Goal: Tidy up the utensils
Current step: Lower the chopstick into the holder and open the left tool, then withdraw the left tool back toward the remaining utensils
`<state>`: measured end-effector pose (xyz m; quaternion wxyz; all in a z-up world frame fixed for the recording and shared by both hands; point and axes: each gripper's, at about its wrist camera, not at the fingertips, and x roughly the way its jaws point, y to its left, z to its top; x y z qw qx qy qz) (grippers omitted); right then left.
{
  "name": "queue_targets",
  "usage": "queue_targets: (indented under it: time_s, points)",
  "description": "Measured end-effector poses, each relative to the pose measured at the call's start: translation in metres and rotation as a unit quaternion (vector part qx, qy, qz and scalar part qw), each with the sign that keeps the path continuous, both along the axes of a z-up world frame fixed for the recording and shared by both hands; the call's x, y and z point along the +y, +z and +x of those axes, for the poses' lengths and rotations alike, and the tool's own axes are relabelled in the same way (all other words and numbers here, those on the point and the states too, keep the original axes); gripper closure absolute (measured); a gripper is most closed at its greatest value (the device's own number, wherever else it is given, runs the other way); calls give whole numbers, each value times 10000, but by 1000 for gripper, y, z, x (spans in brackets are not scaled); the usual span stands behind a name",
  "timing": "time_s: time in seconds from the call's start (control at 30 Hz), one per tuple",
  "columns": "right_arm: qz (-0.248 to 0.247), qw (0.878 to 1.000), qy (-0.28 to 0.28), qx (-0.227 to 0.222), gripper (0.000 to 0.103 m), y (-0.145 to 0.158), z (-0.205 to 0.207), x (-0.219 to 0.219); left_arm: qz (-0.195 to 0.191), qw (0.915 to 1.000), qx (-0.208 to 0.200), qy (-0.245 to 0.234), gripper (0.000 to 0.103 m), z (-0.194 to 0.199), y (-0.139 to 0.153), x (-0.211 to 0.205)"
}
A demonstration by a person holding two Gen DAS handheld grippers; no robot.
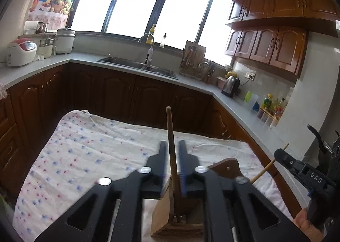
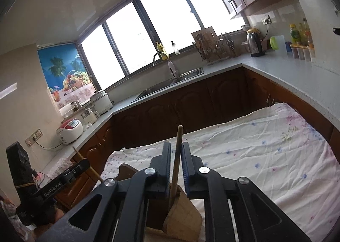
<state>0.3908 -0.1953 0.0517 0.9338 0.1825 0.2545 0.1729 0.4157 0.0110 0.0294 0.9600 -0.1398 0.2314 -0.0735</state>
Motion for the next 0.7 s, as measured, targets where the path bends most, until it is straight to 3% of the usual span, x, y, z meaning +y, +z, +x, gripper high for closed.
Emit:
queue_targets:
  time_s: [0.03, 0.07, 0.13, 0.17, 0.3, 0.7]
  points:
    - [30, 10000, 8, 9, 69, 1, -1, -1, -6, 10000, 6, 51, 65, -2, 1, 1]
    - [101, 9999, 22, 0, 46, 2, -3, -3, -9, 9999, -36, 97, 52, -6, 3, 1]
    - [195, 9998, 8, -63, 28, 5, -10, -6, -52, 9999, -75, 145, 42, -12, 6, 5]
    - [248, 9996, -4, -104, 24, 7, -14, -9, -80, 9998, -61, 152, 36, -14, 7, 7]
    - [474, 9988, -38, -139, 16, 13, -30, -22, -82, 9998, -46, 198, 25, -32, 8, 13]
    - [379, 9992, -66, 101, 15, 8, -103, -48, 108, 9999, 110, 32, 19, -113, 16, 14]
